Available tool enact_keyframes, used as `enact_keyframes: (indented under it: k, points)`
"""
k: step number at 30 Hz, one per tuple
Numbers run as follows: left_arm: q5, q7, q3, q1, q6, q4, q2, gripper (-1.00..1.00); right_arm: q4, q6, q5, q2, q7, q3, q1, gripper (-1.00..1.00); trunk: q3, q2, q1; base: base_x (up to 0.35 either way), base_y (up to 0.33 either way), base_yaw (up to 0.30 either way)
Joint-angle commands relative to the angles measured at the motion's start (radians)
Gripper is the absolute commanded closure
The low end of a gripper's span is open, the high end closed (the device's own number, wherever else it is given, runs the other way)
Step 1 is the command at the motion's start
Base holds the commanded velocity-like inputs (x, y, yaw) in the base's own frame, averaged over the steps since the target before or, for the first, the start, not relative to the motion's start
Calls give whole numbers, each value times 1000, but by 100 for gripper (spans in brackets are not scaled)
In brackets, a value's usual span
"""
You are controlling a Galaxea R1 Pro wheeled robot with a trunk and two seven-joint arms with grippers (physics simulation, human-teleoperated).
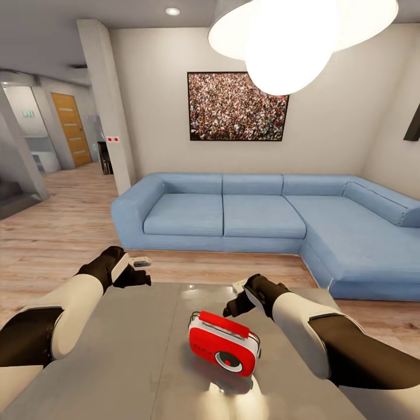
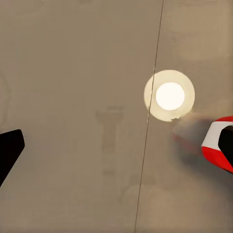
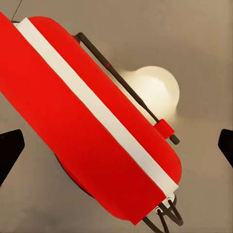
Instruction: Turn on the radio receiver that's on the table in the living room.
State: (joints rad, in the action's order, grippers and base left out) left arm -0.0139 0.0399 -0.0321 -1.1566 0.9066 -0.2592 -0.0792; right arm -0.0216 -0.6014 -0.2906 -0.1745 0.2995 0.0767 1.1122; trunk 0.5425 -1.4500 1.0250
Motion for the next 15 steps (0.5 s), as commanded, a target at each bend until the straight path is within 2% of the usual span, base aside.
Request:
enact_keyframes:
  k: [1,15]
  points:
    - [0,0,0,0,0,0,0,-100,0,0,0,0,0,0,0,-100,0,0,0,0,0,0]
    - [0,0,1,0,0,1,1,-100,0,0,1,0,0,0,-1,-100,0,0,0,0,0,0]
